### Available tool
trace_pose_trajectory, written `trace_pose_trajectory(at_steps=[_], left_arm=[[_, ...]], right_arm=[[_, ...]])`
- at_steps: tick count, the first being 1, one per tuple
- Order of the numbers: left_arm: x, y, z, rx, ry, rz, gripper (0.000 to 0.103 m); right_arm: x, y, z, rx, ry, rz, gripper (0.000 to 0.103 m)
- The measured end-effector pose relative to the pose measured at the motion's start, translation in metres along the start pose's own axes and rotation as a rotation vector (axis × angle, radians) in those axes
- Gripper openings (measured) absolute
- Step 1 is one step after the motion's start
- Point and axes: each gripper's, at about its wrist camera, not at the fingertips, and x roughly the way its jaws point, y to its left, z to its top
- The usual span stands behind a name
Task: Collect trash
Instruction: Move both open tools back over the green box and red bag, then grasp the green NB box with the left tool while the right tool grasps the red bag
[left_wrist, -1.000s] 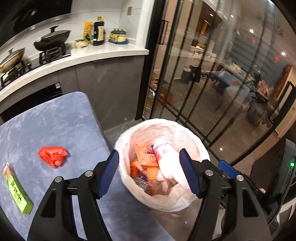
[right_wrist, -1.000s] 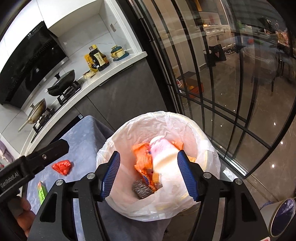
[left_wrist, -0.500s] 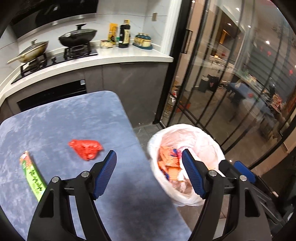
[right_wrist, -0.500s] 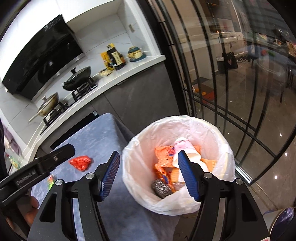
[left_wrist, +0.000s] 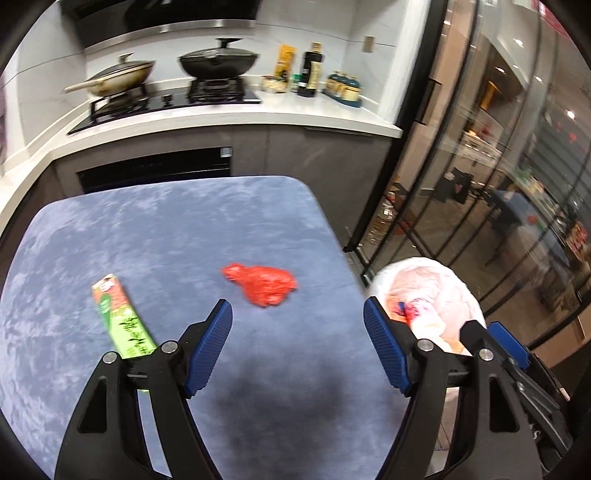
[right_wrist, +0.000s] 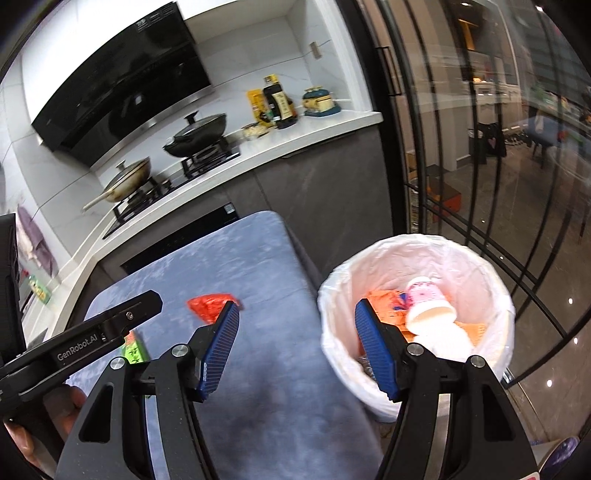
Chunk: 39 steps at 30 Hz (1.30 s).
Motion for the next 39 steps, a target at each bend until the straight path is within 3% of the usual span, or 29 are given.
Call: trace_pose_trajectory(at_steps=[6,8,14,23,39], left_arm=[[-0.001,0.048,-0.004,-0.093,0.009,0.088,0.073],[0.001,0.068,-0.007,-0.144,0.022,0.131,0.082],[0.016,0.116,-0.021,-0.282,0.091,0.238,0.083],[0.047,0.137,-0.038,-0.333,0.177,0.297,0.084],[0.085,0.161,-0.051,-0.364,0.248,0.363,0.085]], right_arm=[[0.010,0.029,-0.006,-0.037,0.024,0.028,0.063],[0.015,0.040,-0.009,-0.050,0.034,0.037,0.063],[0.040,0.071,-0.021,-0.082,0.080,0.067,0.063],[0.078,0.105,-0.031,-0.117,0.135,0.096,0.063],[0.150,0.119,-0.029,-0.142,0.199,0.083,0.064]])
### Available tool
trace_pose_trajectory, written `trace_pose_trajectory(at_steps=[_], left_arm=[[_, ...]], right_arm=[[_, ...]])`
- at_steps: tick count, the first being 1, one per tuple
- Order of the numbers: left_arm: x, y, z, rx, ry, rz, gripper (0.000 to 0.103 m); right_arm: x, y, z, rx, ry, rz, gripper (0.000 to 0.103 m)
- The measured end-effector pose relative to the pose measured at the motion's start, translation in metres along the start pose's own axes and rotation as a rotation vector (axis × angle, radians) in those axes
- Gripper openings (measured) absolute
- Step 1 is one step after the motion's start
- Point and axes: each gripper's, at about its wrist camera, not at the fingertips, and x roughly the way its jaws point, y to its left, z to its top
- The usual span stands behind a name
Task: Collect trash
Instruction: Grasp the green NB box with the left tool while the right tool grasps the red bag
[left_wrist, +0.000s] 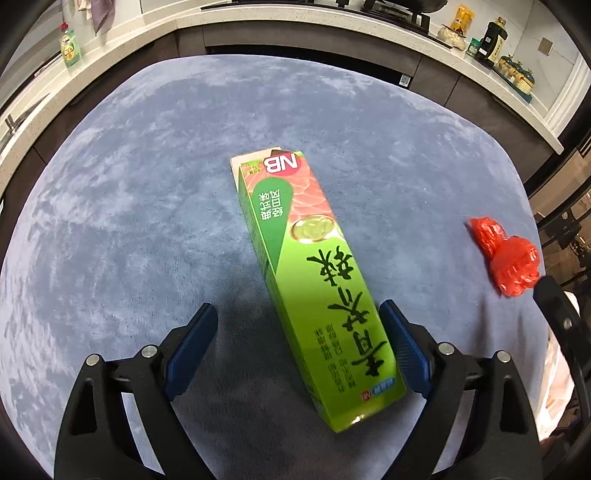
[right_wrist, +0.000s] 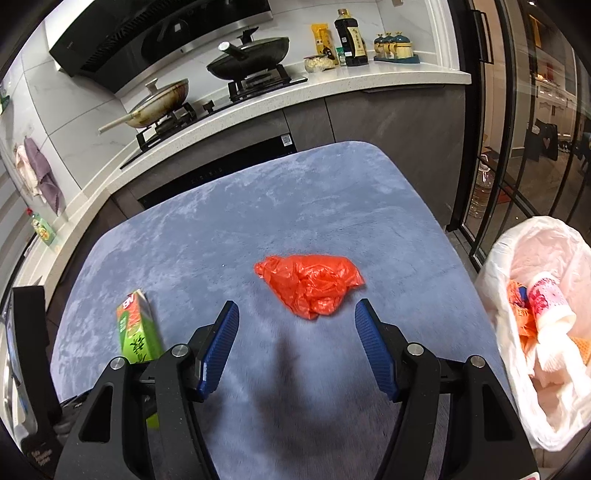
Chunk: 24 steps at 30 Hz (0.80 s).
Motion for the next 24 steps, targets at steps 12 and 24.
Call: trace_pose_trajectory(at_steps=[12,24], left_arm=[[0.001,0.009,0.008,0.032,-0.031,0.017,0.053],[-0.006,0.017,0.006,0.060,-0.041,-0.015,0.037]], right_arm=[[0.042,0.003,0.013,-0.022,0.027,-0.041,0.071],[0.051,-0.003,0.008,-0.005,0.053,-0.043,0.046]])
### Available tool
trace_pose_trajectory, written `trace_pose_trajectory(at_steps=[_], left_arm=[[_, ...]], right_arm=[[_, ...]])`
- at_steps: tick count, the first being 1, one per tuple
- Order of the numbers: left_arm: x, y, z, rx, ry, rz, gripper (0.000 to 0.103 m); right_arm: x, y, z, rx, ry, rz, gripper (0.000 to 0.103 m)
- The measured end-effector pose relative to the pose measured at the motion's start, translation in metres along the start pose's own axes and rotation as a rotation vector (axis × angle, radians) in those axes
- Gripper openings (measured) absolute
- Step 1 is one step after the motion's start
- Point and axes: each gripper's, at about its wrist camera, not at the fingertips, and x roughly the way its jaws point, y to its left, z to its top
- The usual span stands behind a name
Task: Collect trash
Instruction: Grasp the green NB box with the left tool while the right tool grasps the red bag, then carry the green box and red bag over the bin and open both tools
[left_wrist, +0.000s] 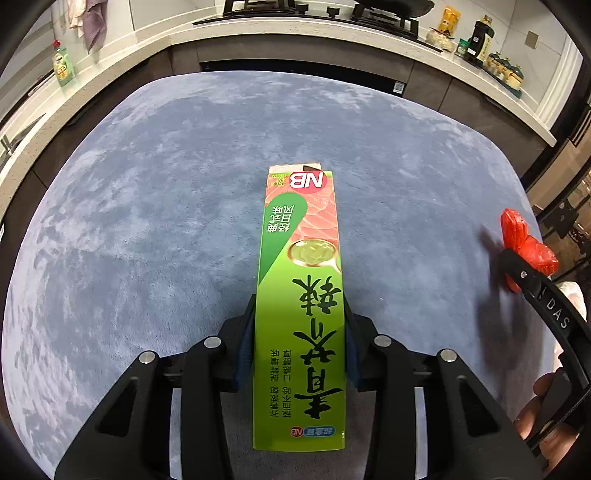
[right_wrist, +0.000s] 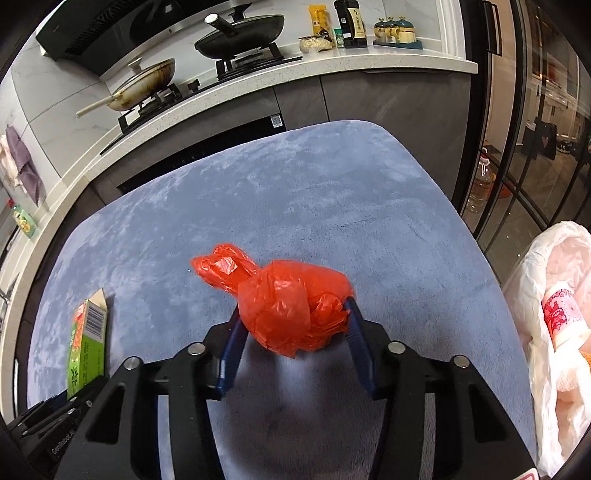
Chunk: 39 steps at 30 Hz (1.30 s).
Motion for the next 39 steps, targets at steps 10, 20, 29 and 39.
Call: trace_pose_trajectory(at_steps=[10,20,29,39], left_arm=[[-0.037,-0.020,-0.008,0.059,-0.057,-0.051,0.037],[-0.098,-0.057,-0.028,0.172,-0.143,-0.135,0.037],[-0.150,-0.105,-0.056,0.291,-0.212,-0.210,0.037],[-0.185,-0.162,-0.086,0.413,-0.248,-0.281,0.037]], right_arm=[[-0.052,-0.004,-0.007,0.028,-0.075,0.033,0.045],[-0.135,-0.026,-0.014,0.068,-0.199,0.050,0.045],[-0.201,-0.068,-0.028,0.124,-0.290,0.032,0.045],[-0.247,-0.127,-0.044,0.204,-0.364,-0.029,0.046]])
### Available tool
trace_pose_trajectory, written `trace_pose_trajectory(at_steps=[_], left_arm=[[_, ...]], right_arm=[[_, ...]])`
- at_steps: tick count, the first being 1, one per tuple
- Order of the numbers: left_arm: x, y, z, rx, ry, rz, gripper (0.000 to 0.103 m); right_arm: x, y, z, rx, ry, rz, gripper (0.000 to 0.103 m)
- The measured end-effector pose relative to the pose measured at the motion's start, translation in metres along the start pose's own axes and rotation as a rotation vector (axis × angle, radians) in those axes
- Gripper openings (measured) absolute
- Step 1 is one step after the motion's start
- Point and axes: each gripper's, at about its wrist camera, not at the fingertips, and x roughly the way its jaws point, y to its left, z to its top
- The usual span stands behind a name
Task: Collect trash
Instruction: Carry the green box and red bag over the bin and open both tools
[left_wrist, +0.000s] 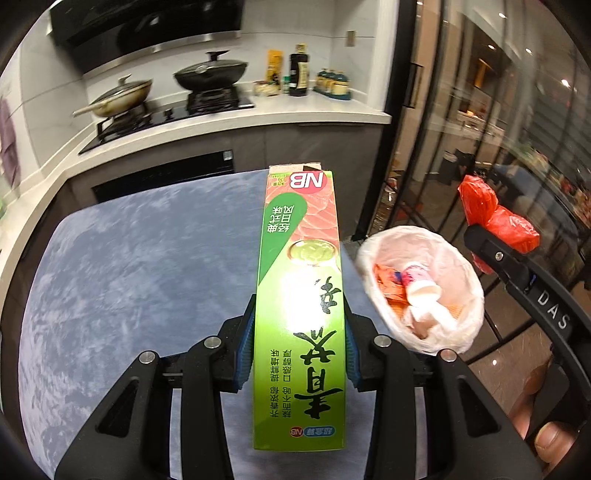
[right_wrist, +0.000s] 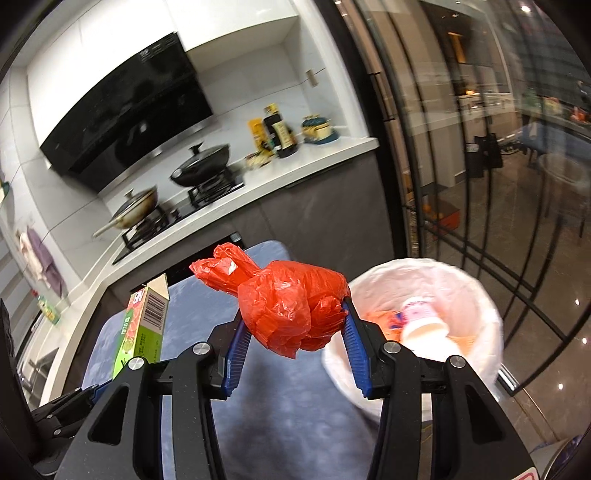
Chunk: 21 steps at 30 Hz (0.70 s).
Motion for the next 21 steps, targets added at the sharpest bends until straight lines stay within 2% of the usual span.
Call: trace_pose_trajectory(at_steps=[11,14,21], left_arm=[[0.004,-0.053,0.000,0.110,0.004,-0.081,0.038],[0.014,-0.069,0.002,0.135,0.033,-0.116,0.038],[0.033,-0.101,0.009,0.197,0.030,-0.148,0.038]], right_arm=[[-0.022,-0.054,0.007,0.045,-0.034,-0.063,0.046],[-0.021,-0.069,0.008,0.059,-0.033,-0.079,0.046],[-0.008,-0.097,0.009,0.097,-0.006,-0.111,0.046]])
